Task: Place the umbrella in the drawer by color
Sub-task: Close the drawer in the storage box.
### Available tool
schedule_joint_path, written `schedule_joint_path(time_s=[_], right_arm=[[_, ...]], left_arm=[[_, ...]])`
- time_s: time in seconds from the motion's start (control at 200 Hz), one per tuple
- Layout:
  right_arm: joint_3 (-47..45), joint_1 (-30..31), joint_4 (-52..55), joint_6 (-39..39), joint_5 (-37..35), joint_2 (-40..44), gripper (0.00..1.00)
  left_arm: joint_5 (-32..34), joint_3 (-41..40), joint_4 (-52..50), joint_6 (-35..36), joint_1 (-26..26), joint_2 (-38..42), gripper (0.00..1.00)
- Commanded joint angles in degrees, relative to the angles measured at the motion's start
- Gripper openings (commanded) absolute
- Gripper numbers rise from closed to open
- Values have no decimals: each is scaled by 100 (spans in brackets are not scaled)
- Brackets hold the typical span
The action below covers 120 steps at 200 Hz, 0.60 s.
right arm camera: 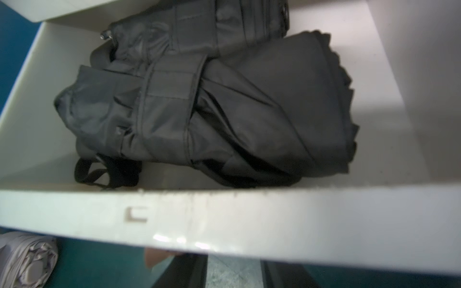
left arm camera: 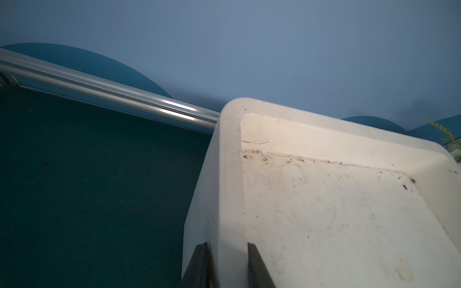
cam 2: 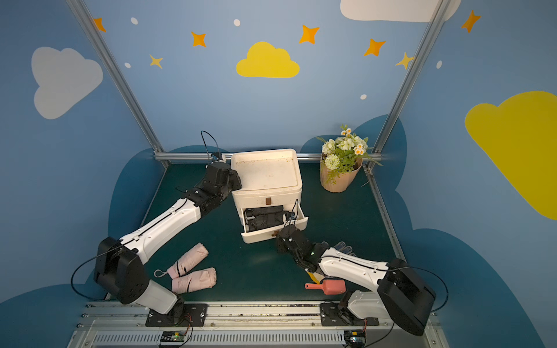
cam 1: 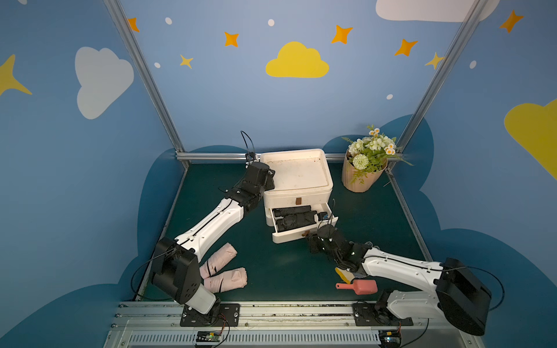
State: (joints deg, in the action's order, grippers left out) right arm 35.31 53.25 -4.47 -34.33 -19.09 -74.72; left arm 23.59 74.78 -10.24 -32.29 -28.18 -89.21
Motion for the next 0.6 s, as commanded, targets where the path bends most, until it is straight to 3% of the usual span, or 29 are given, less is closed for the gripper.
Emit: schedule_joint_path(time_s=[0.0,0.22,0.596], right_arm=[[576,-208,-1550,-17,-749,-231,38],[982,-253,-1779,-101,-330,-708,37],[1230,-254,-2343,-170,644,-1098,35]], left_arm=[[-932,-94,-918,-447,-221,91,3],[-594,-23,-1218,-1165,-354,257,3],[-566,23,-1271,-1283,-451,293,3]])
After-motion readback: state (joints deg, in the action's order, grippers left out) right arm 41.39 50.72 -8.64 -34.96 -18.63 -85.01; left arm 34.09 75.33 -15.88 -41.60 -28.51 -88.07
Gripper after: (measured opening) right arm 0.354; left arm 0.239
